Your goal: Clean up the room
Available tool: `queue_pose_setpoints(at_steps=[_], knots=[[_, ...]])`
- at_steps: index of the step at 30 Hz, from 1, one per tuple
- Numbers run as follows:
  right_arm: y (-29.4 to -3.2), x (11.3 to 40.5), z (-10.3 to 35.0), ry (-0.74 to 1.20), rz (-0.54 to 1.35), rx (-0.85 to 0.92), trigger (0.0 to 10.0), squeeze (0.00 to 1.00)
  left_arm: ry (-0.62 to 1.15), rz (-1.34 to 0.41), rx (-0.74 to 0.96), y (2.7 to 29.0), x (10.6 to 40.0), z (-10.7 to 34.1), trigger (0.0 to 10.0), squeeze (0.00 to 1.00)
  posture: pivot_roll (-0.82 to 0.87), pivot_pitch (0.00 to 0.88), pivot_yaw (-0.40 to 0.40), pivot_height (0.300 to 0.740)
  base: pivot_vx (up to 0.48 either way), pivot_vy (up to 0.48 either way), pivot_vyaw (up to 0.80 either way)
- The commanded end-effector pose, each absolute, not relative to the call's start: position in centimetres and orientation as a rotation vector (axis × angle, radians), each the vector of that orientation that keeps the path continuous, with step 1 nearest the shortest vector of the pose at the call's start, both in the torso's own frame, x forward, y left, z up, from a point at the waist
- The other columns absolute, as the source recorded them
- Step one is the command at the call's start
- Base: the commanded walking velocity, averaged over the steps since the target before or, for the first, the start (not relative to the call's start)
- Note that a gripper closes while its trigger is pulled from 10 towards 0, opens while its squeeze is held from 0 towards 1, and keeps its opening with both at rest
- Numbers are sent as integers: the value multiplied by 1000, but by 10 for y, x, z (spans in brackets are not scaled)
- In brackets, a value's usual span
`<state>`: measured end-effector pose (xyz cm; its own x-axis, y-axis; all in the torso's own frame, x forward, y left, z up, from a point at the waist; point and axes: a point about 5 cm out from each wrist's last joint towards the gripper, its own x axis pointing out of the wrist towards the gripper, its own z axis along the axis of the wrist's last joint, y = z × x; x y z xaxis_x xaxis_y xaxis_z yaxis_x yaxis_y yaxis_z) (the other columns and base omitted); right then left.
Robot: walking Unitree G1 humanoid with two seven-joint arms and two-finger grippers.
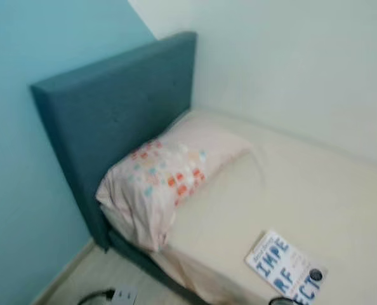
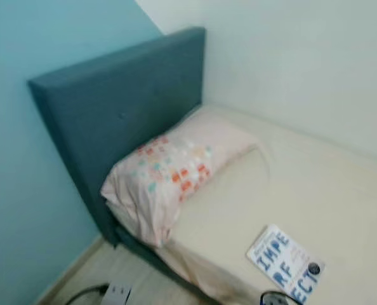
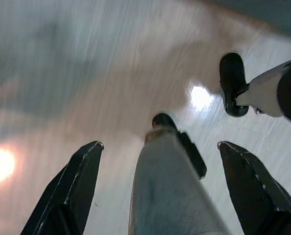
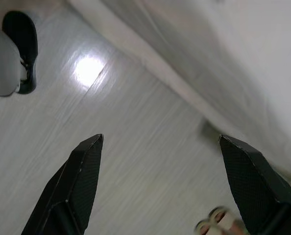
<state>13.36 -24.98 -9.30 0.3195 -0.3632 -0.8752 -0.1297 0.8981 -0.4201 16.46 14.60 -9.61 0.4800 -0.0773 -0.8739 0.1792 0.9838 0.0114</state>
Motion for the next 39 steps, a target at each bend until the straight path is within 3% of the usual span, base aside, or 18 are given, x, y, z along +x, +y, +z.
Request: queue_pose_setpoints(at_steps=[1, 14, 21, 26, 39], knots=[[-252, 135, -92, 1238, -175, -453, 10000, 0, 1073, -164, 104, 145, 163, -97, 10000, 0, 8, 45, -2, 740, 0, 0, -688], [-250, 141, -90, 1198, -181, -433, 10000, 0, 1089, -150, 77, 145, 160, -98, 10000, 0, 5, 48, -2, 740, 0, 0, -674], [-247, 157, -85, 1146, -126, -392, 10000, 0, 1078, -107, 71, 146, 160, -98, 10000, 0, 2, 49, 0, 740, 0, -202, 0], [-243, 173, -80, 1089, -107, -397, 10000, 0, 1065, -84, 65, 147, 160, -98, 10000, 0, 5, 50, 0, 740, 0, -358, 791], [-249, 175, -76, 1082, -192, -390, 10000, 0, 1060, -82, 61, 147, 160, -98, 10000, 0, 2, 52, -1, 740, 0, 0, 62]])
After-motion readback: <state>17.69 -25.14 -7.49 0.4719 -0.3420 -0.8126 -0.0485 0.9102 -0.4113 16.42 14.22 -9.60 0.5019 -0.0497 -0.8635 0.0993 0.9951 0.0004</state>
